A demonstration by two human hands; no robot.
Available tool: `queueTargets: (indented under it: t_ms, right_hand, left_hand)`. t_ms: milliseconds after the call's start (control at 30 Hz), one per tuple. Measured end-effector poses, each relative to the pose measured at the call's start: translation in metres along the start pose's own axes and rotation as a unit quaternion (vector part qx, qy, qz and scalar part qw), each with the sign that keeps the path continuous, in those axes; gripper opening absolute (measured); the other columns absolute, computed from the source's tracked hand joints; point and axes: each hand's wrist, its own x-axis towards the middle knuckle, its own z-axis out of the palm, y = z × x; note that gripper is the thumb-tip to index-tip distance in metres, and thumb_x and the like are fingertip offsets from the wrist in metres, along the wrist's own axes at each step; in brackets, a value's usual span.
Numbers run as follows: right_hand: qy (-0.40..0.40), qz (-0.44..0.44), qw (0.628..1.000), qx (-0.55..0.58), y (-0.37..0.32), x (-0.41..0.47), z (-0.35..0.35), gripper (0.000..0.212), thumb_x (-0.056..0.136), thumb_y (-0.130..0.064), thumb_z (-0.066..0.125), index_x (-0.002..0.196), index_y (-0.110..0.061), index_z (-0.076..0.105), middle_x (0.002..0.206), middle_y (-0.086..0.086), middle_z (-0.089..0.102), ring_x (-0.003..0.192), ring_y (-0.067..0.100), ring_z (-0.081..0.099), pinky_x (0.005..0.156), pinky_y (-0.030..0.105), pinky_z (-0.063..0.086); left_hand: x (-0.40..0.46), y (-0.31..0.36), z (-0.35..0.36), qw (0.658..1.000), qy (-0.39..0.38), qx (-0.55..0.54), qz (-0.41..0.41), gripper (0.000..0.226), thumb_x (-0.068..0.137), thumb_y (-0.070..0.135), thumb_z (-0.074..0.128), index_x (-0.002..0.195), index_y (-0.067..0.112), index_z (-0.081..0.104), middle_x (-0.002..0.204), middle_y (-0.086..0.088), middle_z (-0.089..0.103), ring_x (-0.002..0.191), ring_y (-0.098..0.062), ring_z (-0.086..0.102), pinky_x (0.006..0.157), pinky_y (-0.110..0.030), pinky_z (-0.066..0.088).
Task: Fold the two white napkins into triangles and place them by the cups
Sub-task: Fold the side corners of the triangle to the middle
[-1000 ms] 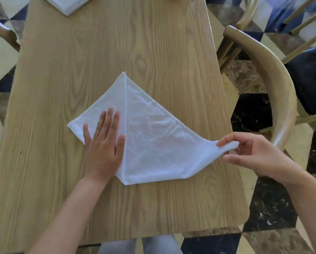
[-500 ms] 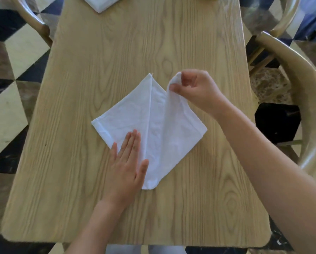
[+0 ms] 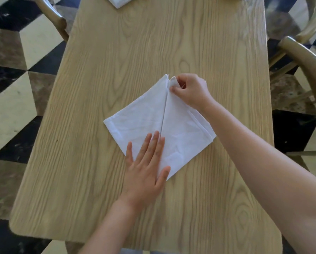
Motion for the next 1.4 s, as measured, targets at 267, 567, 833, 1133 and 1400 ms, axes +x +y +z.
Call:
queueTargets:
  t_ms: [267, 567, 833, 1133, 1400]
  right_hand:
    - [0.029, -0.051, 0.997, -0.058, 0.004, 0.004, 0.006, 0.022, 0.085, -0.025, 0.056, 0.067, -0.015, 0.049, 0.066, -0.002, 0.049, 0.069, 0.017, 0.048, 0.084, 0.035, 0.031]
    - [-0.029, -0.398, 0.858, -0.322, -0.008, -0.048, 0.035, 0.054, 0.097, -0.032, 0.030, 0.148, -0.020, 0.019, 0.156, 0.006, 0.019, 0.144, 0.022, 0.013, 0.116, 0.047, 0.007]
    - [-0.113, -0.309, 0.872, -0.363, 0.009, 0.003, 0.037, 0.056, 0.099, -0.041, 0.018, 0.149, -0.024, 0.001, 0.158, -0.003, 0.000, 0.145, 0.012, -0.003, 0.114, 0.042, -0.011]
    - [0.053, -0.191, 0.934, -0.297, 0.000, -0.053, 0.021, 0.056, 0.099, -0.035, 0.023, 0.150, -0.016, 0.008, 0.158, 0.001, 0.004, 0.145, 0.017, 0.002, 0.115, 0.051, -0.004]
    - [-0.088, -0.173, 0.932, -0.307, 0.031, -0.176, 0.041, 0.055, 0.096, -0.034, 0.024, 0.147, -0.011, 0.022, 0.154, 0.002, 0.017, 0.143, 0.018, 0.016, 0.115, 0.043, 0.013]
  left_hand:
    - [0.001, -0.001, 0.008, 0.998, -0.001, 0.063, 0.008, 0.057, 0.095, 0.035, 0.026, 0.147, 0.013, 0.026, 0.156, -0.001, 0.020, 0.143, -0.018, 0.018, 0.112, -0.054, 0.011]
    - [0.002, 0.001, 0.011, 0.996, -0.006, 0.085, -0.002, 0.059, 0.094, 0.034, 0.027, 0.147, 0.010, 0.025, 0.156, -0.002, 0.020, 0.144, -0.018, 0.017, 0.112, -0.055, 0.011]
    - [-0.001, -0.001, 0.014, 0.995, -0.016, 0.097, 0.002, 0.059, 0.095, 0.034, 0.026, 0.148, 0.011, 0.021, 0.157, -0.001, 0.016, 0.145, -0.017, 0.014, 0.112, -0.055, 0.012]
    - [-0.003, -0.005, 0.000, 0.999, 0.023, 0.017, -0.025, 0.056, 0.099, 0.034, 0.018, 0.150, 0.015, 0.010, 0.158, 0.000, 0.009, 0.145, -0.014, 0.008, 0.116, -0.044, 0.000]
    - [-0.008, -0.004, 0.012, 0.994, 0.010, 0.104, 0.015, 0.053, 0.095, 0.029, 0.028, 0.146, 0.016, 0.030, 0.154, 0.004, 0.026, 0.142, -0.018, 0.023, 0.112, -0.051, 0.018]
